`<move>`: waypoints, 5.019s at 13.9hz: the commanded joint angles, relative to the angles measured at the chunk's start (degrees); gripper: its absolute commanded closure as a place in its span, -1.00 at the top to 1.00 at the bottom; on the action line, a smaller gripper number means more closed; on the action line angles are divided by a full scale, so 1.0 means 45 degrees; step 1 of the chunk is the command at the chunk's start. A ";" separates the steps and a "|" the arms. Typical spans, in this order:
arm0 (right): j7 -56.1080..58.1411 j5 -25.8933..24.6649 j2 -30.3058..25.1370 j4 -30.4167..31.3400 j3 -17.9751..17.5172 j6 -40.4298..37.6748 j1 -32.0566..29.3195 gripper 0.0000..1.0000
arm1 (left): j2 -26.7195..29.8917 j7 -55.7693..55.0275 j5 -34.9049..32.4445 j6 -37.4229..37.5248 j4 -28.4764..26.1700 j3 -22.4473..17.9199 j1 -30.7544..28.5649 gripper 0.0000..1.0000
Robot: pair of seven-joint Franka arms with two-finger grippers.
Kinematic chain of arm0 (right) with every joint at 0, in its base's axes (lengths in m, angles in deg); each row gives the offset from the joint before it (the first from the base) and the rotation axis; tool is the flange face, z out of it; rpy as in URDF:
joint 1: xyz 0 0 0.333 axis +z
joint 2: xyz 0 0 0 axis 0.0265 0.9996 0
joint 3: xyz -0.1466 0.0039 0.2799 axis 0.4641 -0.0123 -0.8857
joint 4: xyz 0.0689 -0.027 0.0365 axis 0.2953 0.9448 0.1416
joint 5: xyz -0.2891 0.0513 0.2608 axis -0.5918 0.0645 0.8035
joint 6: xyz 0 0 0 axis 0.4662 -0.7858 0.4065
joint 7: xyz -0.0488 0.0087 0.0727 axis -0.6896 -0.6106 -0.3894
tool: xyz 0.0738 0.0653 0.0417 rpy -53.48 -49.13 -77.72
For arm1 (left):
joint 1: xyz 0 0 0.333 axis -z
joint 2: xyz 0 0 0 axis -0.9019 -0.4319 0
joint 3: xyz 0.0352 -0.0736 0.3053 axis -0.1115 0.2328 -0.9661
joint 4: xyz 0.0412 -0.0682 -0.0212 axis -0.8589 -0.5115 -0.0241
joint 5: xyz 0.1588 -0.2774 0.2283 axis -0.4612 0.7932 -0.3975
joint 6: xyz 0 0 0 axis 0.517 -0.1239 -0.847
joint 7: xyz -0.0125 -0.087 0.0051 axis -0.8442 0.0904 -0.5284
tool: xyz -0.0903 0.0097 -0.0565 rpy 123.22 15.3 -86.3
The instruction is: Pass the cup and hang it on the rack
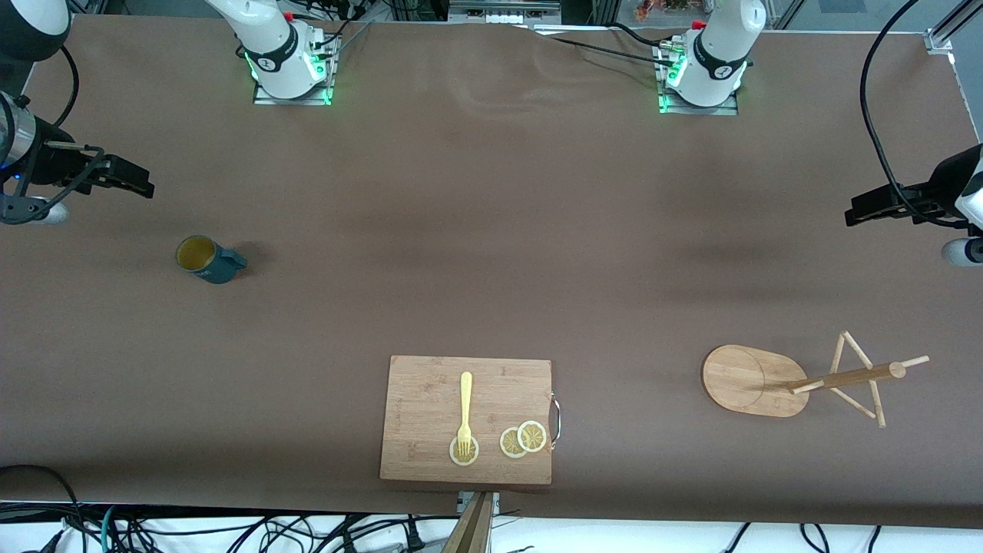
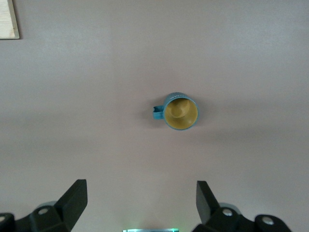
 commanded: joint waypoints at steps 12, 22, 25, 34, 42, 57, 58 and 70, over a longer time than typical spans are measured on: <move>0.1677 -0.0631 -0.0558 0.4023 0.1429 0.3995 -0.0135 1.00 | -0.0198 -0.0025 -0.0099 0.0120 0.0417 0.0000 0.0051 1.00; 0.3263 0.0012 0.1313 0.7350 0.2331 1.0624 -0.0135 1.00 | -0.0218 -0.0025 -0.0099 0.0120 0.0417 0.0000 0.0012 1.00; 0.3263 0.0032 0.2367 0.7448 0.2331 1.1873 -0.0135 1.00 | -0.0218 -0.0025 -0.0099 0.0120 0.0417 0.0000 -0.0007 1.00; 0.3264 0.0032 0.3639 0.7175 0.2214 1.2267 -0.0095 -1.00 | -0.0218 -0.0064 -0.0099 0.0120 0.0417 0.0000 0.0070 1.00; 0.3186 0.0013 0.3191 0.5248 0.1337 0.8491 -0.0037 -1.00 | -0.0198 -0.0083 -0.0118 0.0120 0.0417 0.0000 0.0070 1.00; -0.8893 0.0052 0.7382 -0.2540 -0.4036 0.5392 0.4937 -1.00 | -0.0198 -0.0025 -0.0118 0.0257 0.0593 0.0000 -0.0008 1.00; -1.0200 -0.0006 0.8144 -0.3538 -0.4036 0.5431 0.5543 -1.00 | -0.0198 -0.0005 -0.0176 0.0257 0.0555 0.0000 0.0031 1.00; -1.5233 -0.1509 1.0535 -0.5306 -0.1790 0.8166 0.9729 1.00 | -0.0102 0.0480 0.0839 0.0296 -0.0245 -0.0020 -0.0067 1.00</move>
